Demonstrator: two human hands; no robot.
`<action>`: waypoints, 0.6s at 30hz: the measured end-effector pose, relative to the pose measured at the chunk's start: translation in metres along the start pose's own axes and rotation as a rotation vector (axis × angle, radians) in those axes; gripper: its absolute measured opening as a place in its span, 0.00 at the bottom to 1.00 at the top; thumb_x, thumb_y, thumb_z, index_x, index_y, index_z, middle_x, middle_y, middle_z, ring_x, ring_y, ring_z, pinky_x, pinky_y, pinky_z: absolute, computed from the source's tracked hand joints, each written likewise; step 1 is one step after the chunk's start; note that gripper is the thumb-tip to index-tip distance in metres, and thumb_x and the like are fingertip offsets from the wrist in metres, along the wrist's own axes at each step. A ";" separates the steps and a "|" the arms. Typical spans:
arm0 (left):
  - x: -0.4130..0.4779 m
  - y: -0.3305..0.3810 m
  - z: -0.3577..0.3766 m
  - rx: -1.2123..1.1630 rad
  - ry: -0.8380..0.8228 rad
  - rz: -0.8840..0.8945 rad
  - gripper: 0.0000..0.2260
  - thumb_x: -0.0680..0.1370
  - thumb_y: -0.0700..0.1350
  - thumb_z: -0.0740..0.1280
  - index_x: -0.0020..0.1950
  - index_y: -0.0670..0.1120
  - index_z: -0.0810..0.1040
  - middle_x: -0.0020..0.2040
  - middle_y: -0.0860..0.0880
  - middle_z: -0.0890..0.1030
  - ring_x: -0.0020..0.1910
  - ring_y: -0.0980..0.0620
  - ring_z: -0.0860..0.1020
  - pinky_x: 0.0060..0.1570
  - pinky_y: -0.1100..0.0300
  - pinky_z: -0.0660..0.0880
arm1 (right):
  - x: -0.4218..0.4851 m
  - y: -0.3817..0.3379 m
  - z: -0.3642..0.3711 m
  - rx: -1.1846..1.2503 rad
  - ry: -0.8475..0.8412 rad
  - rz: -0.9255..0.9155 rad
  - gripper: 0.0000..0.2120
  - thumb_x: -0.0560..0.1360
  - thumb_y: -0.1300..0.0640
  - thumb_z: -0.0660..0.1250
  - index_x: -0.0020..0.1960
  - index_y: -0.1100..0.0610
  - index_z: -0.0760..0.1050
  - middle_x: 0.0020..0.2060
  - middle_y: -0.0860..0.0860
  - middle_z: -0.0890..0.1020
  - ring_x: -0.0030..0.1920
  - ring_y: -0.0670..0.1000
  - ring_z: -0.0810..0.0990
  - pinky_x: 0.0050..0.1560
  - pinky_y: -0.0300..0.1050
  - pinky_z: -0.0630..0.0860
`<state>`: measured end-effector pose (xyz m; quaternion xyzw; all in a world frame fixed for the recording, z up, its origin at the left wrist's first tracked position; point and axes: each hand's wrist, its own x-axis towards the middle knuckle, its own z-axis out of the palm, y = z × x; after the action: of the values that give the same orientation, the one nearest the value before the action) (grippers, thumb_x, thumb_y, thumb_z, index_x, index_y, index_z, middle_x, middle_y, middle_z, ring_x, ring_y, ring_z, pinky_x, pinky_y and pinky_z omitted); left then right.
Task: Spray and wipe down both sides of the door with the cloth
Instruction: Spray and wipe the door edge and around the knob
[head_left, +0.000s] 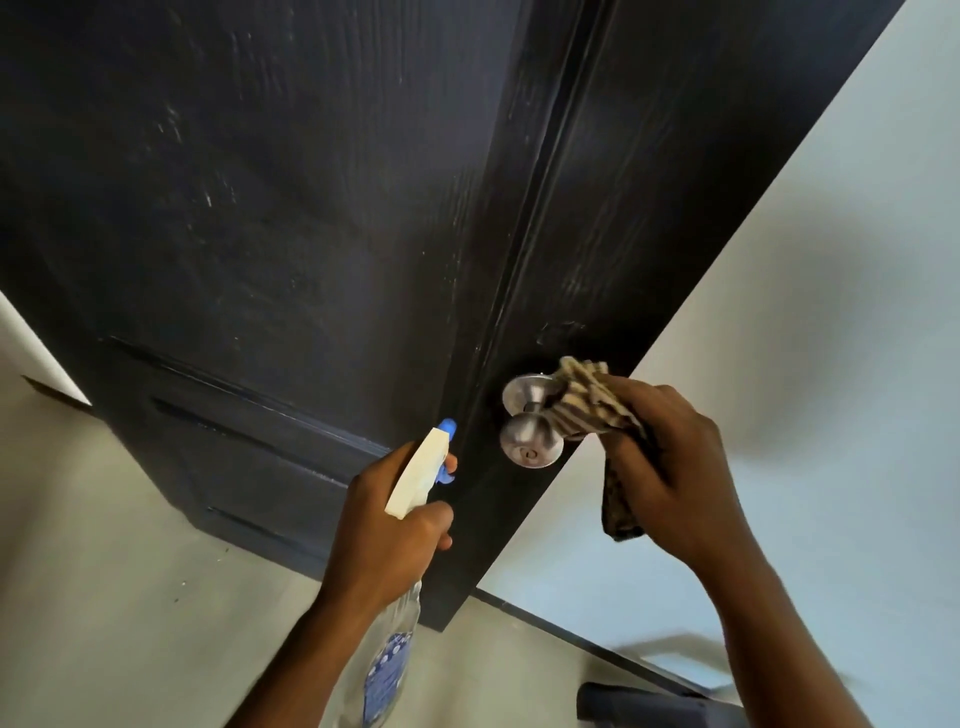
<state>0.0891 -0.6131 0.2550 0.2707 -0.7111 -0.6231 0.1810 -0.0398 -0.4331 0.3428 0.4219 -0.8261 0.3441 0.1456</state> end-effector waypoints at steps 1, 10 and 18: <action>0.000 0.003 0.001 0.008 -0.012 0.014 0.14 0.74 0.35 0.71 0.58 0.46 0.78 0.48 0.47 0.81 0.35 0.45 0.80 0.30 0.66 0.77 | -0.004 0.007 0.003 0.004 0.041 -0.001 0.20 0.76 0.52 0.58 0.63 0.58 0.76 0.50 0.43 0.78 0.46 0.42 0.75 0.49 0.25 0.68; -0.006 0.016 0.012 0.035 -0.037 0.027 0.13 0.74 0.33 0.70 0.54 0.48 0.79 0.46 0.49 0.80 0.36 0.46 0.79 0.29 0.67 0.76 | -0.033 0.045 0.068 0.309 0.139 0.070 0.17 0.77 0.60 0.58 0.63 0.62 0.76 0.59 0.55 0.81 0.59 0.51 0.78 0.60 0.42 0.75; -0.015 0.011 0.018 0.090 0.016 -0.001 0.11 0.73 0.33 0.71 0.53 0.43 0.79 0.40 0.50 0.79 0.36 0.56 0.81 0.28 0.68 0.76 | -0.097 0.060 0.104 0.467 -0.104 0.521 0.17 0.78 0.68 0.62 0.50 0.45 0.79 0.43 0.40 0.83 0.45 0.42 0.81 0.46 0.37 0.73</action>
<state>0.0883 -0.5885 0.2640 0.2839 -0.7367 -0.5886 0.1738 -0.0239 -0.4224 0.1894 0.2359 -0.8114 0.5272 -0.0898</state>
